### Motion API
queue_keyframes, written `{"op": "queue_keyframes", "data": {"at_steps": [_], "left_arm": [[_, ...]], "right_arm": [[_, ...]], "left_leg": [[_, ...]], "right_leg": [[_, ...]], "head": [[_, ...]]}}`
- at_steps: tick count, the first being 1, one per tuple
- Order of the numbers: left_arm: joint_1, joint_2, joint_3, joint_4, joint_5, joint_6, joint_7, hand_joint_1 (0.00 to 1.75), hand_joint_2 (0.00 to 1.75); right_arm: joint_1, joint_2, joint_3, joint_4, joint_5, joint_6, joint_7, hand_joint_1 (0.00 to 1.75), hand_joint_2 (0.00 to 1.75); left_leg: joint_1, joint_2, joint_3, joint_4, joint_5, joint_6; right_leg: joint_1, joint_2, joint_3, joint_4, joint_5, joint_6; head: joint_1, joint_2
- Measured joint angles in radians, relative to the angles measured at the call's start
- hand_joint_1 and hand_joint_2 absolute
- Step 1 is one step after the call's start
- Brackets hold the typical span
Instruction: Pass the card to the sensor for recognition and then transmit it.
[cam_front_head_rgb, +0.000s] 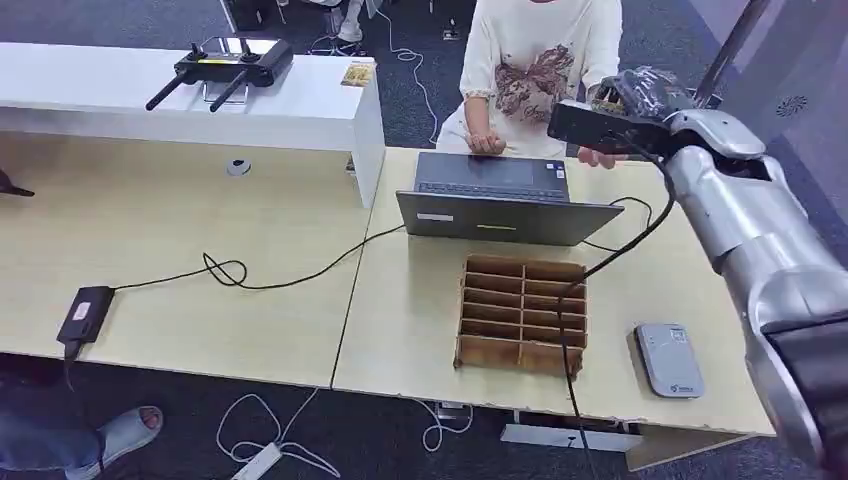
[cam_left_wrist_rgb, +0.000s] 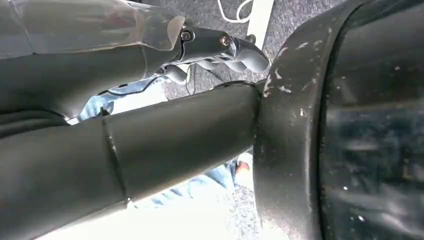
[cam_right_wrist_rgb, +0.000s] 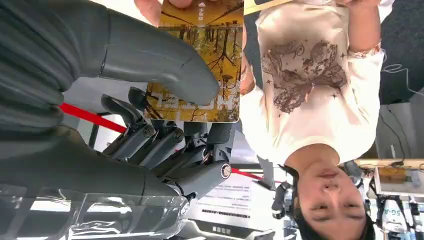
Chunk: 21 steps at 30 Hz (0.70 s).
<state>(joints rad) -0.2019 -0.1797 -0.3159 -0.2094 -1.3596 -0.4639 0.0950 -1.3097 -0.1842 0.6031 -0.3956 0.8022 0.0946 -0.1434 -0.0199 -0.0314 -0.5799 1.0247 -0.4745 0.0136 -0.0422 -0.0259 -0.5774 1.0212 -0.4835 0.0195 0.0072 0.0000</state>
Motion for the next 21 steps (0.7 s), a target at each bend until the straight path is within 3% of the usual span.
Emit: {"op": "queue_keyframes", "data": {"at_steps": [15, 16, 17, 21], "left_arm": [[-0.012, -0.009, -0.037, 0.000, -0.043, -0.013, -0.008, 0.00, 0.00], [-0.012, -0.010, -0.039, 0.000, -0.044, -0.013, -0.008, 0.00, 0.00], [-0.013, -0.010, -0.042, 0.000, -0.045, -0.013, -0.008, 0.00, 0.00], [-0.015, -0.013, -0.049, 0.000, -0.062, -0.013, -0.014, 0.00, 0.00]], "right_arm": [[-0.010, 0.043, 0.003, 0.036, -0.007, 0.063, 0.054, 1.75, 1.75], [-0.010, 0.046, 0.003, 0.038, -0.007, 0.063, 0.054, 1.47, 1.75], [-0.010, 0.047, 0.003, 0.039, -0.007, 0.066, 0.056, 0.03, 1.75], [-0.010, 0.055, 0.004, 0.042, -0.005, 0.062, 0.063, 0.00, 1.75]], "left_leg": [[0.000, 0.000, 0.000, 0.000, 0.000, 0.000], [0.000, 0.000, 0.000, 0.000, 0.000, 0.000], [0.000, 0.000, 0.000, 0.000, 0.000, 0.000], [0.000, 0.000, 0.000, 0.000, 0.000, 0.000]], "right_leg": [[0.000, 0.000, 0.000, 0.000, 0.000, 0.000], [0.000, 0.000, 0.000, 0.000, 0.000, 0.000], [0.000, 0.000, 0.000, 0.000, 0.000, 0.000], [0.000, 0.000, 0.000, 0.000, 0.000, 0.000]], "head": [[0.000, 0.000], [0.000, 0.000], [0.000, 0.000], [0.000, 0.000]]}}
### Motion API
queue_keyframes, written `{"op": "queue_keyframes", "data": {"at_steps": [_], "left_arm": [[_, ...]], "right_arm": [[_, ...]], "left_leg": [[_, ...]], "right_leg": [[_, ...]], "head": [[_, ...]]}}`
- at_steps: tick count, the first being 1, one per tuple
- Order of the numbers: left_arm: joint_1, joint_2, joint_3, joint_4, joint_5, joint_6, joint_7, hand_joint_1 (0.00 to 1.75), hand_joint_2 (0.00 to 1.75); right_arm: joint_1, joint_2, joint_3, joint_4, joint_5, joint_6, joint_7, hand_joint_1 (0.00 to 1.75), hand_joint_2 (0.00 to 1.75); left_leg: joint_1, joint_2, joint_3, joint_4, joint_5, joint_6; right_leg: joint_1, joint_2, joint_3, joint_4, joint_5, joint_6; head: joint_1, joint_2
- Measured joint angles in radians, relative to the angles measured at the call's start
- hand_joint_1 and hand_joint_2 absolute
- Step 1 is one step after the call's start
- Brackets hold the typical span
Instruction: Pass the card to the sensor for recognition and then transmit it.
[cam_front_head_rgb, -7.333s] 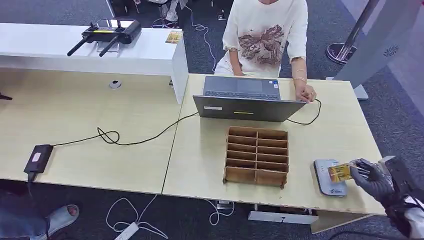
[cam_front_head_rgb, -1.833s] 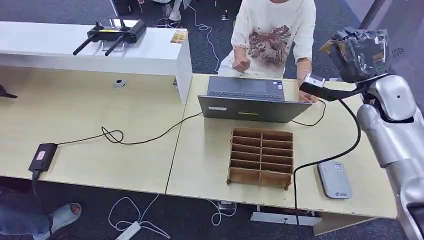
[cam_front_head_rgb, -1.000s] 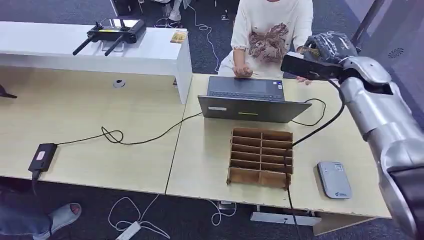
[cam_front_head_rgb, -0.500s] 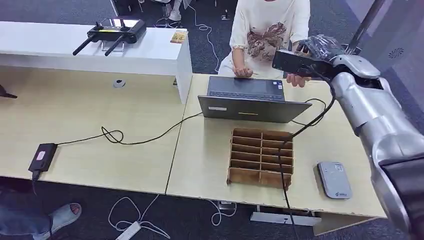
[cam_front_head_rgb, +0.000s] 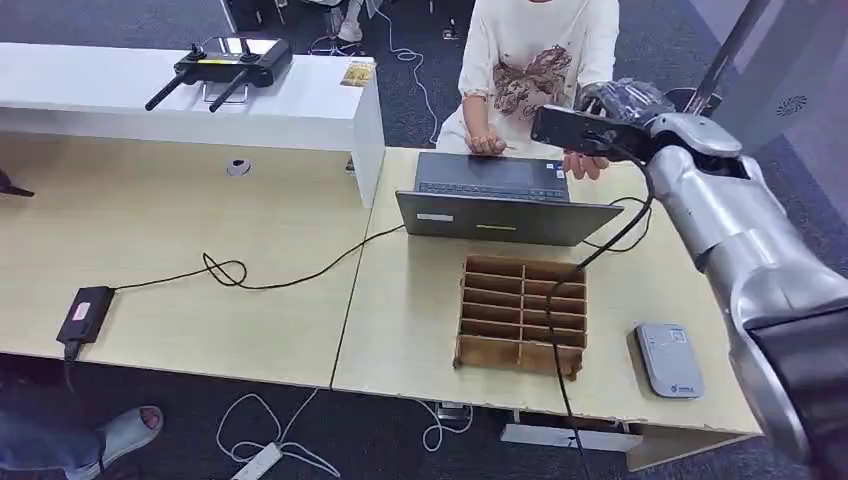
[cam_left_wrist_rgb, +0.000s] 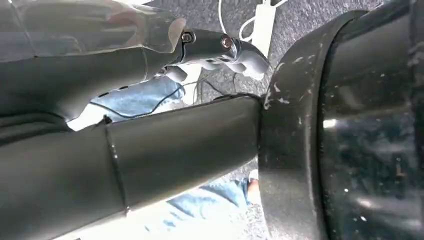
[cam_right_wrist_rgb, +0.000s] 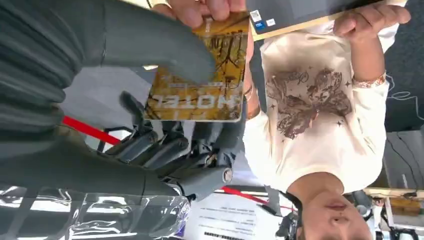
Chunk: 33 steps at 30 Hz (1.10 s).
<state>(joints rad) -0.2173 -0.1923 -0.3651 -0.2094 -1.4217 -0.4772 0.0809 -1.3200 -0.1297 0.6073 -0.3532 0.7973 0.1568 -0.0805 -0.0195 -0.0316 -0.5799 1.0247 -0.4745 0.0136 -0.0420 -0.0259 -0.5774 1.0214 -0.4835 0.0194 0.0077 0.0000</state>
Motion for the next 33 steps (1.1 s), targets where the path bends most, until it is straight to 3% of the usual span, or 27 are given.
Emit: {"op": "queue_keyframes", "data": {"at_steps": [13, 18, 24, 33], "left_arm": [[-0.007, -0.004, -0.034, 0.000, -0.030, -0.002, -0.022, 0.00, 0.00], [-0.007, -0.004, -0.037, 0.001, -0.016, -0.002, -0.013, 0.00, 0.00], [-0.007, -0.004, -0.037, 0.003, -0.003, 0.015, -0.007, 0.00, 0.00], [-0.006, -0.004, -0.038, 0.009, -0.024, 0.062, -0.034, 0.00, 0.00]], "right_arm": [[0.000, 0.017, -0.003, 0.002, -0.044, -0.058, 0.017, 0.00, 1.75], [0.000, 0.014, -0.026, 0.002, -0.084, -0.052, -0.016, 0.00, 1.75], [0.013, -0.008, -0.095, -0.016, -0.216, -0.080, -0.155, 0.00, 1.75], [0.127, -0.053, -0.242, -0.124, -0.465, -0.139, -0.384, 0.00, 1.75]], "left_leg": [[0.000, 0.000, 0.000, 0.000, 0.000, 0.000], [0.000, 0.000, 0.001, 0.000, 0.000, 0.000], [0.000, 0.000, 0.001, 0.000, 0.000, 0.000], [-0.001, -0.001, 0.002, 0.000, 0.000, 0.000]], "right_leg": [[0.000, 0.000, 0.000, 0.000, 0.000, 0.000], [0.000, 0.000, 0.000, 0.000, 0.000, 0.000], [0.000, 0.000, 0.000, 0.000, 0.000, 0.000], [-0.001, 0.000, 0.001, -0.001, 0.000, 0.000]], "head": [[0.000, 0.000], [0.000, 0.000], [0.000, 0.000], [0.000, 0.000]]}}
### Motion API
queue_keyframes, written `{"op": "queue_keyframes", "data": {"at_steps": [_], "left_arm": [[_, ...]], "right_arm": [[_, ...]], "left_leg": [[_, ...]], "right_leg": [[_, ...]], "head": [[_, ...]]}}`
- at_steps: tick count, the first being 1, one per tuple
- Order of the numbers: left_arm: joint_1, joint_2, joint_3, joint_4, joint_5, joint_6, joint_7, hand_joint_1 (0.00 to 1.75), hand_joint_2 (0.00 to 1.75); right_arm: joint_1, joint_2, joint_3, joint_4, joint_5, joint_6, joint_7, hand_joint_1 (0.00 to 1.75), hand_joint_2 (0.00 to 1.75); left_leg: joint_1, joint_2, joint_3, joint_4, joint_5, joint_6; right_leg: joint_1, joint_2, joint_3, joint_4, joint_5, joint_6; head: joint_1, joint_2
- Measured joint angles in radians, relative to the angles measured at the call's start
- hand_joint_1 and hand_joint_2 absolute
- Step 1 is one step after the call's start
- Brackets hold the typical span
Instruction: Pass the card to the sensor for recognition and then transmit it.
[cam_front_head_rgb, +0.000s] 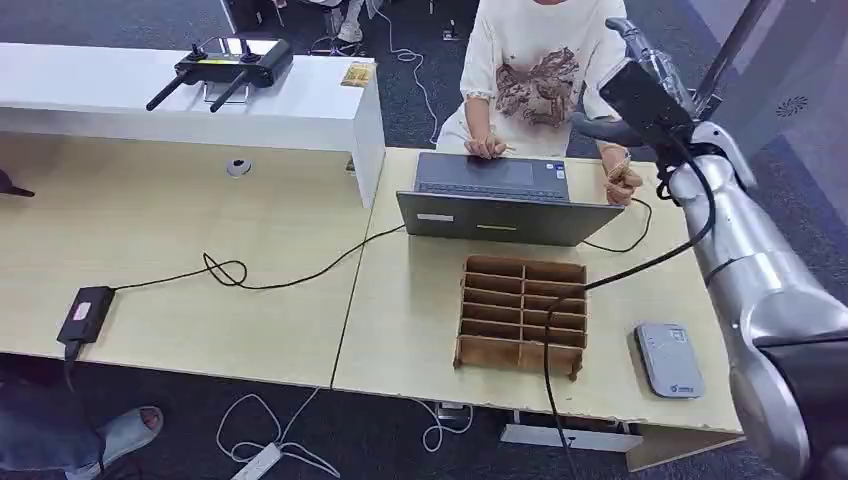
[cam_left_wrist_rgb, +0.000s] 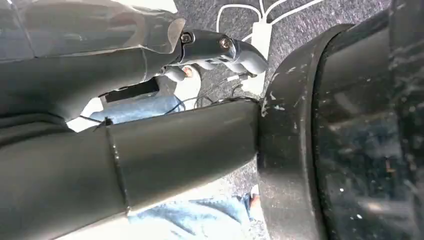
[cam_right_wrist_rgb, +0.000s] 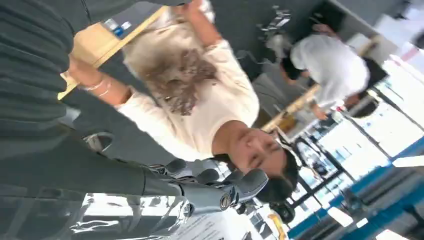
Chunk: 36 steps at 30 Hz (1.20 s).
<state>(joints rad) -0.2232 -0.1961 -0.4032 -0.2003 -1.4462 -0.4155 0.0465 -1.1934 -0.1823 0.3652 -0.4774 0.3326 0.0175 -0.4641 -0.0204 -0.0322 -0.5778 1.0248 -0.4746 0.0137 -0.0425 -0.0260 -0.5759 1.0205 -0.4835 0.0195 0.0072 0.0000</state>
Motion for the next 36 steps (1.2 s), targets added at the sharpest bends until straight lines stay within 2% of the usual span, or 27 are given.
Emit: {"op": "queue_keyframes", "data": {"at_steps": [3, 6, 9, 11, 14, 17, 20, 21, 22, 26, 28, 32, 36], "left_arm": [[0.002, 0.000, 0.000, 0.003, 0.000, 0.021, -0.002, 0.00, 0.00], [0.002, 0.000, 0.000, 0.007, 0.002, 0.038, -0.002, 0.00, 0.00], [0.005, 0.000, 0.000, 0.007, 0.014, 0.052, 0.007, 0.00, 0.00], [0.008, 0.001, 0.000, 0.007, 0.018, 0.058, 0.007, 0.00, 0.00], [0.008, 0.001, 0.000, 0.007, 0.003, 0.074, 0.003, 0.00, 0.00], [0.008, -0.004, -0.002, 0.007, -0.018, 0.092, -0.015, 0.00, 0.00], [0.008, -0.005, -0.005, 0.007, -0.028, 0.097, -0.021, 0.00, 0.00], [0.013, -0.009, -0.008, 0.007, -0.029, 0.100, -0.048, 0.00, 0.00], [0.019, -0.034, -0.021, 0.006, -0.038, 0.106, -0.053, 0.00, 0.00], [0.013, -0.030, -0.063, 0.007, -0.061, 0.113, -0.096, 0.00, 0.00], [0.012, -0.023, -0.095, 0.007, -0.064, 0.125, -0.134, 0.00, 0.00], [0.010, -0.020, -0.137, 0.007, -0.065, 0.130, -0.147, 0.00, 0.00], [0.005, -0.018, -0.163, 0.007, -0.065, 0.135, -0.170, 0.00, 0.00]], "right_arm": [[0.077, -0.025, -0.051, -0.078, -0.152, 0.014, -0.054, 0.00, 1.75], [0.160, -0.057, -0.101, -0.169, -0.283, 0.056, -0.068, 0.00, 1.75], [0.253, -0.100, -0.131, -0.280, -0.438, 0.133, -0.054, 0.00, 1.75], [0.308, -0.125, -0.144, -0.345, -0.525, 0.159, -0.038, 0.00, 1.75], [0.412, -0.165, -0.163, -0.460, -0.662, 0.181, 0.005, 0.00, 1.75], [0.579, -0.202, -0.198, -0.636, -0.804, 0.182, 0.033, 0.00, 1.75], [0.751, -0.215, -0.234, -0.797, -0.824, 0.178, 0.033, 0.00, 1.75], [0.795, -0.216, -0.242, -0.836, -0.825, 0.177, 0.032, 0.00, 1.75], [0.837, -0.217, -0.253, -0.879, -0.824, 0.177, 0.030, 0.00, 1.75], [0.962, -0.217, -0.265, -0.999, -0.743, 0.145, 0.010, 0.00, 1.75], [1.011, -0.217, -0.263, -1.037, -0.670, 0.129, -0.002, 0.00, 1.75], [1.076, -0.202, -0.245, -1.060, -0.624, 0.069, -0.025, 0.00, 1.75], [1.155, -0.136, -0.217, -1.089, -0.586, 0.001, -0.053, 0.00, 1.75]], "left_leg": [[0.000, -0.001, 0.001, 0.000, 0.000, 0.000], [0.000, -0.001, 0.001, 0.000, 0.000, 0.000], [0.000, -0.003, 0.001, 0.000, -0.001, 0.000], [0.000, -0.003, 0.001, 0.000, -0.001, 0.000], [0.000, -0.003, 0.002, 0.000, -0.001, 0.001], [0.001, -0.004, 0.002, 0.000, -0.002, 0.002], [0.001, -0.002, 0.002, 0.000, -0.004, 0.003], [0.001, 0.000, 0.002, 0.000, -0.005, 0.004], [0.001, -0.003, 0.002, 0.000, -0.006, 0.005], [0.002, -0.001, 0.003, 0.000, -0.007, 0.004], [0.002, -0.001, 0.003, 0.000, -0.007, 0.004], [0.002, -0.001, 0.003, -0.001, -0.007, 0.004], [0.002, -0.001, 0.003, -0.001, -0.007, 0.004]], "right_leg": [[0.000, 0.000, 0.001, -0.001, 0.000, 0.000], [0.000, -0.001, 0.002, -0.001, 0.000, 0.000], [0.000, -0.002, 0.003, -0.001, -0.001, 0.001], [0.000, -0.003, 0.003, -0.001, -0.001, 0.001], [0.000, -0.003, 0.003, -0.002, -0.001, 0.001], [0.000, -0.004, 0.005, -0.003, -0.003, 0.003], [0.000, -0.004, 0.005, -0.002, -0.004, 0.004], [0.000, -0.003, 0.005, -0.002, -0.004, 0.004], [0.001, -0.002, 0.004, -0.002, -0.004, 0.004], [0.002, -0.002, 0.006, -0.003, -0.005, 0.003], [0.002, -0.002, 0.006, -0.003, -0.005, 0.004], [0.002, -0.002, 0.006, -0.003, -0.005, 0.004], [0.002, -0.002, 0.007, -0.003, -0.006, 0.003]], "head": [[0.001, 0.000], [0.000, 0.000], [0.001, 0.000], [0.000, 0.000], [-0.001, 0.000], [0.000, 0.000], [0.000, 0.000], [0.000, 0.000], [0.000, 0.000], [0.003, 0.000], [0.003, 0.000], [0.003, 0.000], [0.003, 0.000]]}}
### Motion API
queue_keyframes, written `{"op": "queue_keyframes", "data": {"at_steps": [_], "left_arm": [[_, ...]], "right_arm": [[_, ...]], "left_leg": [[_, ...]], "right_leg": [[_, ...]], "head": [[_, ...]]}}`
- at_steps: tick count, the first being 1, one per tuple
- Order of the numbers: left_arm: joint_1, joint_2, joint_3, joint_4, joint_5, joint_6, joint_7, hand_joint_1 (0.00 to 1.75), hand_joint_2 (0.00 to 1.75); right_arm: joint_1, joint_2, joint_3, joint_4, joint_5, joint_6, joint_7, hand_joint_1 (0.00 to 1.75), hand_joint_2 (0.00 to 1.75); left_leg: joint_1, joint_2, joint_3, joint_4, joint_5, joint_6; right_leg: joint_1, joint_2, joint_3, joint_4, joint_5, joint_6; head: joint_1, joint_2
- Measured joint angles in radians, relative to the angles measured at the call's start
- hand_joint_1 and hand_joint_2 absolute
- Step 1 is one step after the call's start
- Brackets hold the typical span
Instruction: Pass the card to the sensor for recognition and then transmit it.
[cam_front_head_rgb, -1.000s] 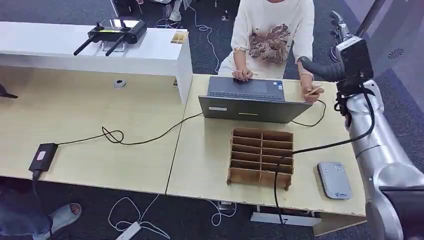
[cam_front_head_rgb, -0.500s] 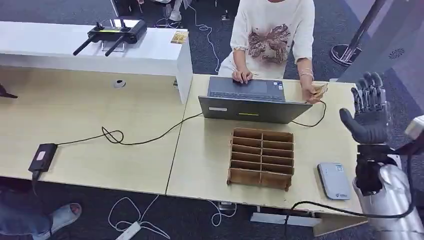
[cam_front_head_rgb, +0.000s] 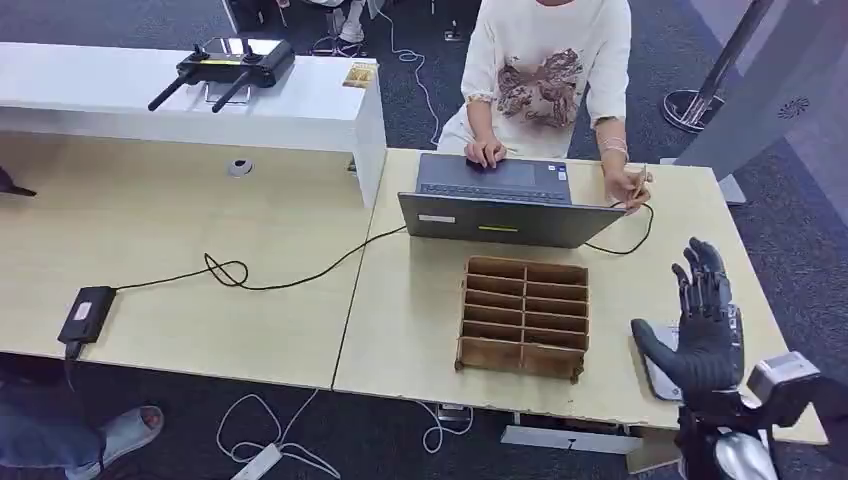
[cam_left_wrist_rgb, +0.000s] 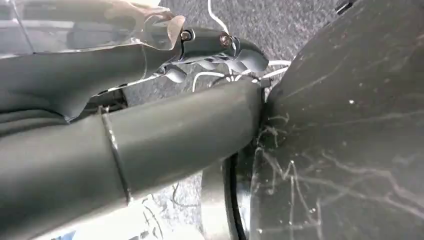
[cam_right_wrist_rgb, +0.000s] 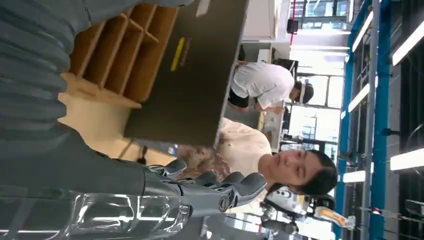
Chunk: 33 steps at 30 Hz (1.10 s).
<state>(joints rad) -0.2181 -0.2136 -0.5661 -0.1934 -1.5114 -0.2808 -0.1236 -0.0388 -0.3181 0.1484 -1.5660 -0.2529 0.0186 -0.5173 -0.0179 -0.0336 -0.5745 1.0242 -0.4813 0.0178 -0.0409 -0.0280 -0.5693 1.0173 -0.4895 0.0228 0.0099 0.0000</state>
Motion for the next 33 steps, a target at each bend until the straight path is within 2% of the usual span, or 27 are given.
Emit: {"op": "queue_keyframes", "data": {"at_steps": [5, 10, 13, 15, 16, 22, 28, 33], "left_arm": [[-0.005, -0.001, -0.023, 0.000, 0.000, 0.002, 0.000, 0.00, 0.00], [-0.005, -0.002, -0.039, 0.000, 0.000, 0.023, 0.004, 0.00, 0.00], [-0.003, -0.004, -0.064, 0.000, 0.000, 0.062, -0.009, 0.00, 0.00], [0.014, -0.044, -0.094, 0.000, -0.001, 0.084, -0.019, 0.00, 0.00], [0.009, -0.050, -0.118, -0.001, -0.002, 0.089, -0.025, 0.00, 0.00], [-0.001, -0.056, -0.167, -0.001, -0.001, 0.101, -0.022, 0.00, 0.00], [-0.001, -0.055, -0.169, -0.001, 0.010, 0.093, -0.021, 0.00, 0.00], [-0.001, -0.055, -0.168, -0.001, 0.060, 0.057, 0.027, 0.00, 0.00]], "right_arm": [[0.047, 0.081, 0.030, -0.005, 0.086, -0.061, 0.013, 0.00, 1.75], [0.047, 0.128, 0.058, 0.013, 0.242, -0.135, 0.015, 0.00, 1.75], [0.043, 0.153, 0.078, 0.021, 0.371, -0.207, 0.025, 0.00, 1.75], [0.033, 0.163, 0.093, 0.029, 0.458, -0.257, 0.037, 0.00, 1.75], [0.023, 0.168, 0.103, 0.035, 0.504, -0.286, 0.047, 0.00, 1.75], [-0.021, 0.206, 0.130, 0.083, 0.705, -0.470, 0.087, 0.00, 1.75], [-0.007, 0.220, 0.133, 0.085, 0.770, -0.509, 0.131, 0.00, 1.75], [0.051, 0.220, 0.123, 0.057, 0.809, -0.506, 0.172, 0.00, 1.75]], "left_leg": [[0.000, 0.000, 0.000, 0.000, 0.000, 0.000], [0.000, 0.000, 0.000, 0.000, 0.000, 0.000], [0.000, 0.002, 0.000, 0.000, 0.000, 0.000], [0.001, 0.002, -0.001, 0.000, 0.000, 0.000], [0.005, 0.005, -0.003, 0.000, 0.000, 0.000], [0.009, 0.008, -0.002, 0.001, -0.001, -0.001], [0.011, 0.009, -0.002, 0.001, -0.001, -0.003], [0.012, 0.009, -0.002, 0.001, -0.002, -0.004]], "right_leg": [[0.000, 0.000, 0.000, 0.000, -0.001, 0.000], [0.000, 0.000, 0.000, 0.000, 0.000, 0.000], [0.000, 0.000, 0.000, 0.000, 0.000, 0.000], [0.000, 0.001, 0.000, 0.000, 0.000, 0.000], [0.004, 0.003, -0.001, -0.001, 0.001, 0.000], [0.008, 0.005, -0.001, -0.004, 0.003, -0.001], [0.011, 0.005, -0.002, -0.004, 0.002, -0.002], [0.011, 0.005, -0.002, -0.004, 0.001, -0.003]], "head": [[0.000, 0.000], [0.000, 0.000], [0.000, 0.000], [-0.001, 0.000], [-0.001, 0.000], [-0.001, 0.000], [-0.002, 0.000], [-0.002, 0.000]]}}
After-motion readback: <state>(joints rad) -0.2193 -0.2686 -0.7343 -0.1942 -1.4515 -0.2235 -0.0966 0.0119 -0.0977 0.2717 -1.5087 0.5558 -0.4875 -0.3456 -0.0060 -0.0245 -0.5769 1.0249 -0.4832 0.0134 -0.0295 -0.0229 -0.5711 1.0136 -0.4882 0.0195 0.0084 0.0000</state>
